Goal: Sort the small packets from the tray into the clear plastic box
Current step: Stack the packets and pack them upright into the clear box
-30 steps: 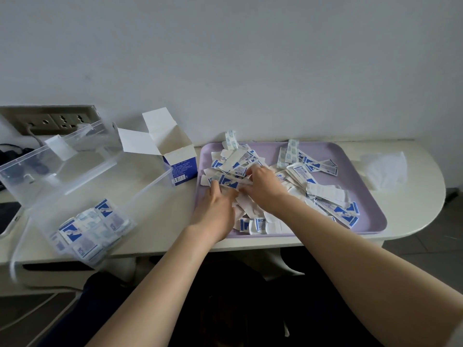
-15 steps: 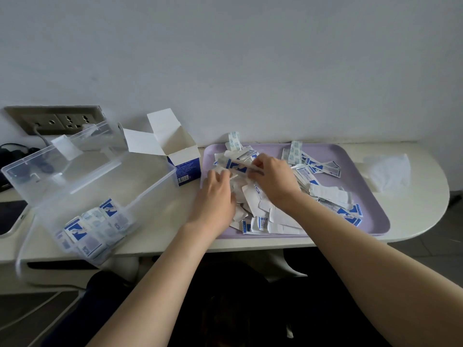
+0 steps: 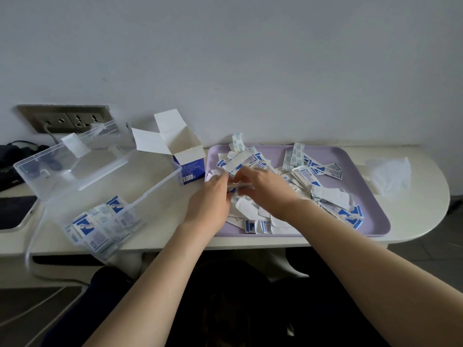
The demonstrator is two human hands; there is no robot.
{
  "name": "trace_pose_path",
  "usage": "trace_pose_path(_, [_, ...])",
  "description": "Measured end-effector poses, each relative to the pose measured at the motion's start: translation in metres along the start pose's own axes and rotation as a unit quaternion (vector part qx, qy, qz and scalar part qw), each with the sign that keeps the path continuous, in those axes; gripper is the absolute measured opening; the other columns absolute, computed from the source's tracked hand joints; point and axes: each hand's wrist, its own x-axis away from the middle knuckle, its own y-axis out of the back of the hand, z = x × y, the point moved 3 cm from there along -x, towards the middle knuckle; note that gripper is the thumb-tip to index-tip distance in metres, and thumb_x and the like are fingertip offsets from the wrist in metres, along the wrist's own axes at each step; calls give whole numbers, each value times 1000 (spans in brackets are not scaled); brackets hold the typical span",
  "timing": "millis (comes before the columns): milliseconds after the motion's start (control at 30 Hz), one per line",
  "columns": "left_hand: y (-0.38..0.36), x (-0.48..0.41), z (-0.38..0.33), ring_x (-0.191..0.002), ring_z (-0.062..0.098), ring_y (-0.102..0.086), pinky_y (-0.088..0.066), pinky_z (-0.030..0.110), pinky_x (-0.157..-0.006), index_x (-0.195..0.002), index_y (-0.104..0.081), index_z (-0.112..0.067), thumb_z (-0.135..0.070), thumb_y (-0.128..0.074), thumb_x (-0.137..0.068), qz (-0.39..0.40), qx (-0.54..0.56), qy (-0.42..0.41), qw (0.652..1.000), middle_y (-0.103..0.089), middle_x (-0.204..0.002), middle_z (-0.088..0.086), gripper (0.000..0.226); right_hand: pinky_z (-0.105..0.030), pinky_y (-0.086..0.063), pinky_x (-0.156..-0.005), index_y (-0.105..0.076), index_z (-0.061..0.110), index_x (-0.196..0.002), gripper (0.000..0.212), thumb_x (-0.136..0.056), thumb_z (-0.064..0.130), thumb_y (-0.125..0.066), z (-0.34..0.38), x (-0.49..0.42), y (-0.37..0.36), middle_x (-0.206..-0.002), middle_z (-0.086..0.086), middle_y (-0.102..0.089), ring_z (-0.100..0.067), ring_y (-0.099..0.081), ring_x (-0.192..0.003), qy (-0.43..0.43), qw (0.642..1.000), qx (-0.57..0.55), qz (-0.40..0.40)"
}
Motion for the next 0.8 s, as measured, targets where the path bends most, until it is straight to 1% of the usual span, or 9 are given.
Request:
trace_pose_path(100, [-1, 2, 2, -90, 27, -60, -40, 31, -64, -113, -54, -16, -18, -50, -96, 19, -39, 17, 999, -63, -105, 6, 18, -34, -44, -75, -53, 16, -115, 27, -90, 22, -59, 1, 1, -3, -109, -7, -64, -28, -59, -97, 9, 1000, 21, 22])
trace_pose_path(200, [1, 4, 3, -88, 25, -58, -36, 29, -63, -106, -57, -15, -20, -48, -97, 20, -59, 18, 998, -63, -102, 5, 14, -34, -42, -76, -48, 15, -118, 30, -92, 28, -56, -1, 0, -8, -113, -8, -63, -29, -58, -99, -10, 998, 39, 53])
trace_pose_path(300, [5, 5, 5, -93, 25, -56, -35, 30, -64, -103, -57, -15, -18, -46, -97, 7, -39, 19, 999, -61, -105, 3, 12, -37, -38, -90, -47, 11, -121, 37, -95, 37, -47, -10, 1, -15, -122, -11, -53, -28, -49, -113, -53, 988, 85, 115])
trace_pose_path(367, [3, 4, 7, -93, 23, -52, -36, 31, -66, -101, -56, -13, -15, -47, -96, 18, -11, 9, 1000, -58, -108, 3, 10, -38, -37, -97, -48, 9, -122, 38, -95, 36, -46, -15, 2, -16, -125, -10, -49, -27, -44, -118, -68, 985, 82, 133])
trace_pose_path(400, [1, 3, 8, -94, 22, -51, -39, 32, -68, -101, -56, -12, -13, -47, -96, 33, 3, 1, 999, -57, -110, 4, 10, -37, -37, -97, -49, 8, -120, 35, -95, 33, -48, -16, 2, -15, -124, -10, -49, -27, -44, -117, -72, 986, 72, 133])
trace_pose_path(500, [-12, 2, 10, -106, 26, -48, -43, 37, -85, -110, -51, -7, -4, -46, -94, 87, 3, -23, 996, -51, -117, 10, 17, -35, -38, -91, -54, 7, -112, 23, -94, 22, -52, -13, 1, -15, -116, -12, -54, -27, -48, -109, -59, 988, 55, 130])
trace_pose_path(600, [-22, 3, 12, -111, 28, -48, -42, 35, -90, -116, -48, -5, -2, -48, -92, 108, -11, -37, 993, -50, -121, 14, 24, -36, -42, -80, -58, 7, -102, 13, -92, 14, -54, -6, 2, -16, -105, -13, -61, -31, -55, -99, -35, 992, 38, 112])
trace_pose_path(700, [-21, 4, 11, -105, 27, -54, -46, 36, -84, -114, -52, -7, -7, -49, -94, 93, -4, -28, 995, -56, -117, 12, 20, -36, -43, -75, -57, 9, -104, 14, -92, 12, -52, 0, 2, -19, -102, -11, -64, -31, -57, -95, -8, 994, 44, 97])
trace_pose_path(800, [-13, 5, 13, -97, 28, -58, -43, 34, -72, -105, -55, -11, -12, -47, -95, 60, -27, 7, 998, -60, -111, 9, 13, -34, -39, -87, -51, 14, -117, 26, -92, 17, -55, 0, 2, -18, -115, -5, -61, -26, -54, -106, 6, 995, 55, 85])
